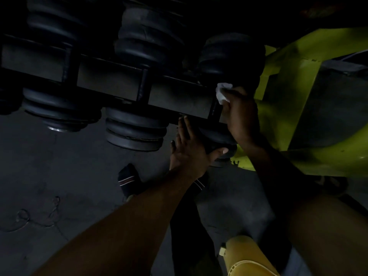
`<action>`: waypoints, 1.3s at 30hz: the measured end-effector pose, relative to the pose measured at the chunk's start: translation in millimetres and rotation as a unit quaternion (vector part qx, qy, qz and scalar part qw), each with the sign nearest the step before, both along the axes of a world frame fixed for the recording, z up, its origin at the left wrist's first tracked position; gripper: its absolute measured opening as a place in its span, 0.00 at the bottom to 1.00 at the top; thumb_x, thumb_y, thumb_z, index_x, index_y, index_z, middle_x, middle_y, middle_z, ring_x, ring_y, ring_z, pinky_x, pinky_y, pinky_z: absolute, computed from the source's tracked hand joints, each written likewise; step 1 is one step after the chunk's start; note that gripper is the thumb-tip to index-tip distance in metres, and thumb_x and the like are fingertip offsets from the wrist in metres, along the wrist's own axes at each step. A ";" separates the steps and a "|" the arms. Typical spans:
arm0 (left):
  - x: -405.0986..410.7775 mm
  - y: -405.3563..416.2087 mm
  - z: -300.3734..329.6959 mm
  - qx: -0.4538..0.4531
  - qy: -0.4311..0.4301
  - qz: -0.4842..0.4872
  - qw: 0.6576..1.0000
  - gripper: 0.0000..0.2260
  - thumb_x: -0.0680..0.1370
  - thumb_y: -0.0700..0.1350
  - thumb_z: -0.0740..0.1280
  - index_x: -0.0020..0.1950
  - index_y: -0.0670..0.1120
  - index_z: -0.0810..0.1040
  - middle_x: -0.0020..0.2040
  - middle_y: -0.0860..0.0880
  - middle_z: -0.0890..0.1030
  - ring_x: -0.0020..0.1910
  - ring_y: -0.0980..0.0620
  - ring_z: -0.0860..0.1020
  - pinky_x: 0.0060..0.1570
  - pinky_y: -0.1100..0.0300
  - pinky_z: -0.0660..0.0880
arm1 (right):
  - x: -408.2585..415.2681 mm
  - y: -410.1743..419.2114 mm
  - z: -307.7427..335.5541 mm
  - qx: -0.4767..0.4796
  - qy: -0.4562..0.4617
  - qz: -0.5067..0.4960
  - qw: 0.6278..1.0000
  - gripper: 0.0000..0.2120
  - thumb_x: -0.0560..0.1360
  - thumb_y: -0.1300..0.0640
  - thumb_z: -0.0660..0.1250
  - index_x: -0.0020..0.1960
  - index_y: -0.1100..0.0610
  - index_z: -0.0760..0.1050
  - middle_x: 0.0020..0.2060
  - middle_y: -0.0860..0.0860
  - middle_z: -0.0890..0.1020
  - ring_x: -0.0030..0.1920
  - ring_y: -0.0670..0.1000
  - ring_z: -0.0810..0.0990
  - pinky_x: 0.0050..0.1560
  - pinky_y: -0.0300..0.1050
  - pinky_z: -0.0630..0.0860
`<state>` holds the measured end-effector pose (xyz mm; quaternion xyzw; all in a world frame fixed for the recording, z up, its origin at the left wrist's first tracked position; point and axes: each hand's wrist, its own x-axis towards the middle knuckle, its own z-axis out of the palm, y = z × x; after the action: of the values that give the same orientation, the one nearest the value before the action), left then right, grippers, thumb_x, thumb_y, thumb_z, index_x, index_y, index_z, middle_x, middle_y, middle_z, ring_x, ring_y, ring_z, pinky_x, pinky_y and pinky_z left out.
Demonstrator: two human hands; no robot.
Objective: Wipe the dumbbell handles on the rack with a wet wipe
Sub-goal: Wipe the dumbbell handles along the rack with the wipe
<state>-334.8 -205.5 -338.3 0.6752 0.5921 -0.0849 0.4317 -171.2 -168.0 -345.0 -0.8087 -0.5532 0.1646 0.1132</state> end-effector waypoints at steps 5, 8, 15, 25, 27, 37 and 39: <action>-0.1 -0.7 -4.0 0.016 0.002 0.001 1.000 0.62 0.65 0.81 0.62 0.82 0.46 0.37 0.83 0.42 0.41 0.82 0.41 0.48 0.77 0.38 0.57 | -7.5 6.0 -9.6 0.023 0.082 -0.178 0.980 0.12 0.78 0.54 0.64 0.58 0.55 0.82 0.52 0.56 0.84 0.54 0.57 0.82 0.53 0.52 0.77; -0.5 -1.3 -4.1 0.018 0.001 0.000 1.000 0.62 0.65 0.81 0.62 0.82 0.46 0.37 0.83 0.42 0.41 0.82 0.40 0.49 0.76 0.38 0.58 | -5.3 11.4 -15.4 -0.022 0.158 -0.271 0.949 0.16 0.77 0.41 0.62 0.50 0.50 0.84 0.42 0.52 0.86 0.43 0.53 0.84 0.47 0.48 0.79; -0.4 -1.4 -1.1 0.014 0.005 -0.001 1.000 0.62 0.65 0.80 0.62 0.82 0.45 0.36 0.83 0.42 0.41 0.82 0.41 0.49 0.77 0.38 0.58 | 16.9 3.8 -16.8 -0.150 0.360 -0.246 0.887 0.13 0.77 0.52 0.70 0.50 0.62 0.83 0.33 0.50 0.80 0.40 0.50 0.78 0.39 0.37 0.74; -0.8 0.1 1.6 0.014 0.003 -0.003 1.000 0.62 0.64 0.80 0.63 0.82 0.44 0.37 0.83 0.42 0.43 0.82 0.41 0.49 0.77 0.39 0.56 | 18.9 4.1 -17.5 -0.266 0.327 -0.179 0.889 0.16 0.77 0.62 0.69 0.63 0.66 0.75 0.55 0.60 0.80 0.57 0.56 0.78 0.45 0.37 0.71; -1.3 0.3 1.7 0.012 0.002 -0.003 1.000 0.63 0.64 0.80 0.63 0.82 0.45 0.37 0.83 0.42 0.43 0.82 0.41 0.48 0.77 0.38 0.56 | 25.6 4.8 -17.5 -0.284 0.335 -0.174 0.881 0.16 0.78 0.67 0.65 0.66 0.64 0.73 0.59 0.59 0.78 0.59 0.55 0.75 0.49 0.38 0.70; -0.9 0.6 0.4 0.019 0.013 -0.012 1.000 0.63 0.64 0.81 0.61 0.82 0.45 0.36 0.83 0.42 0.42 0.82 0.43 0.47 0.77 0.39 0.57 | 25.5 21.7 -18.4 -0.107 0.611 -0.357 0.698 0.20 0.76 0.76 0.53 0.50 0.55 0.74 0.43 0.50 0.77 0.42 0.46 0.76 0.35 0.33 0.74; -0.9 0.5 0.1 0.021 0.017 -0.017 0.999 0.63 0.64 0.81 0.61 0.82 0.45 0.36 0.83 0.42 0.42 0.82 0.42 0.47 0.77 0.39 0.57 | 23.1 20.3 -18.0 -0.086 0.625 -0.371 0.681 0.19 0.76 0.74 0.53 0.53 0.54 0.74 0.43 0.50 0.78 0.42 0.46 0.76 0.37 0.35 0.73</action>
<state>-335.7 -205.0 -338.2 0.6922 0.5898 -0.0912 0.4057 -148.1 -147.8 -362.9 -0.6634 0.0084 0.6232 0.4141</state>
